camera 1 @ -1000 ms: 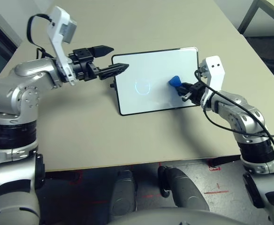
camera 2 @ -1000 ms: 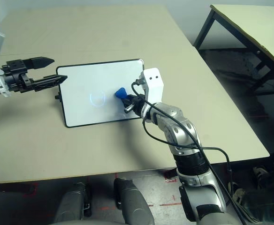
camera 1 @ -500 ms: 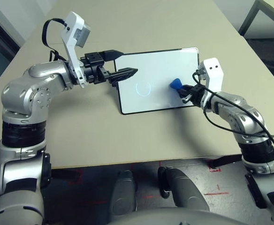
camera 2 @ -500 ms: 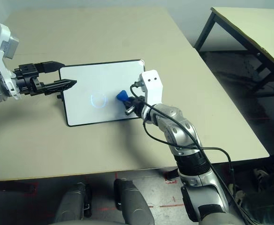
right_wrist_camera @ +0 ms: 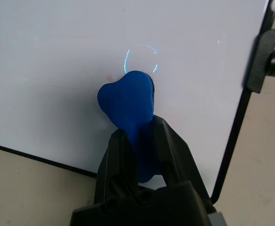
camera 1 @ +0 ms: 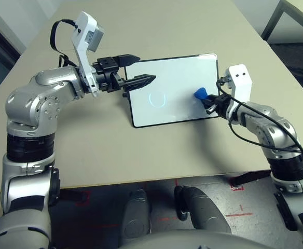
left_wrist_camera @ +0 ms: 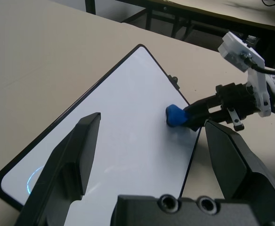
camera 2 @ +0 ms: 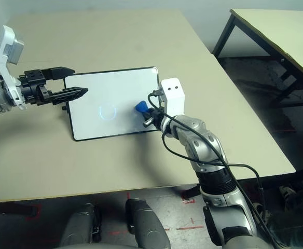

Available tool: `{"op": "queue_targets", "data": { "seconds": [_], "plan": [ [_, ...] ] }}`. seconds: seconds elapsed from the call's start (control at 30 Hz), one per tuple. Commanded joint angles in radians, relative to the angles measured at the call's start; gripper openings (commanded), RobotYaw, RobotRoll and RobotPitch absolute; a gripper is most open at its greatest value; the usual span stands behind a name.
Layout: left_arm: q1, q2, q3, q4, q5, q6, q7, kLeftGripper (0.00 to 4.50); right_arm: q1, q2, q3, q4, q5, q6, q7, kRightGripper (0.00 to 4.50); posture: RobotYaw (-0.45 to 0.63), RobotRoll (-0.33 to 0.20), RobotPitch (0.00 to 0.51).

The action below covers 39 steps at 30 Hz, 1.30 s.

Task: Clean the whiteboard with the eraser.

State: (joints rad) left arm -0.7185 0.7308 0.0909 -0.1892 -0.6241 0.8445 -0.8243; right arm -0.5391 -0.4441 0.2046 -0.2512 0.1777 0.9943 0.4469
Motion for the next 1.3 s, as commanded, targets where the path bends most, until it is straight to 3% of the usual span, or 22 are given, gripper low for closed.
{"op": "queue_targets", "data": {
  "seconds": [0.03, 0.4, 0.9, 1.3],
  "plan": [
    [-0.006, 0.002, -0.015, 0.001, 0.002, 0.013, -0.003, 4.5, 0.023, 0.023, 0.065, 0.015, 0.0, 0.042, 0.01, 0.64, -0.05, 0.0, 0.151],
    [-0.001, -0.012, -0.011, -0.007, -0.001, 0.018, 0.006, 4.5, -0.084, 0.053, 0.058, 0.102, -0.04, -0.003, -0.014, 0.64, -0.05, 0.0, 0.152],
    [0.002, -0.021, -0.014, -0.01, -0.003, 0.018, 0.01, 4.5, 0.042, -0.103, -0.013, 0.073, -0.036, 0.029, 0.014, 0.63, -0.07, 0.0, 0.153],
    [-0.006, -0.026, -0.017, -0.002, 0.001, 0.018, 0.005, 4.5, -0.049, 0.0, 0.036, 0.086, -0.037, 0.019, 0.011, 0.63, -0.06, 0.0, 0.153]
  ]
}}
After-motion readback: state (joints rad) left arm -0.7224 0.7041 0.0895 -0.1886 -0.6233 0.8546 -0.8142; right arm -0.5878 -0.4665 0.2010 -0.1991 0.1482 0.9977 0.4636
